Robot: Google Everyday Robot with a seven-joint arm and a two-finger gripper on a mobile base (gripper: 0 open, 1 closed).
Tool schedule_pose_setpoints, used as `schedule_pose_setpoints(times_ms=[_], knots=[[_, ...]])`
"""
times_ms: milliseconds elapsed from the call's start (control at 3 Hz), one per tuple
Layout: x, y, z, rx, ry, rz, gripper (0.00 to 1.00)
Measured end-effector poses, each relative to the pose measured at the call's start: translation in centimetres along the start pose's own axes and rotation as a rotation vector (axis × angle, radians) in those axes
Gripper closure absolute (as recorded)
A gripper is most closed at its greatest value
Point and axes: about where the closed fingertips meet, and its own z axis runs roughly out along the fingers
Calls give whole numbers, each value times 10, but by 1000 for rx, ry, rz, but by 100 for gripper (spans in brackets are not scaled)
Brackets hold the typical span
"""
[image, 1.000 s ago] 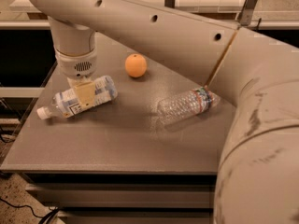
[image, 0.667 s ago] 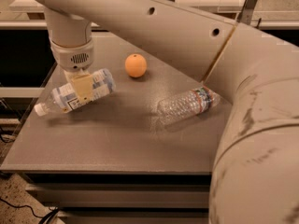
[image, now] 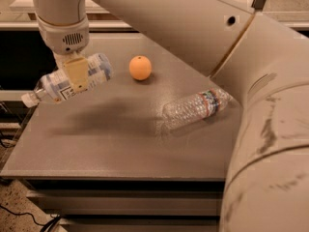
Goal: Pick blue plastic bottle
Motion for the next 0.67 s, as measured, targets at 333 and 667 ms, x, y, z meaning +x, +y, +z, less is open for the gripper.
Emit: schedule_pose_setpoints(times_ms=[333, 667], knots=[[-4, -5, -10, 15, -5, -19, 100], [-5, -5, -10, 15, -6, -21, 100]])
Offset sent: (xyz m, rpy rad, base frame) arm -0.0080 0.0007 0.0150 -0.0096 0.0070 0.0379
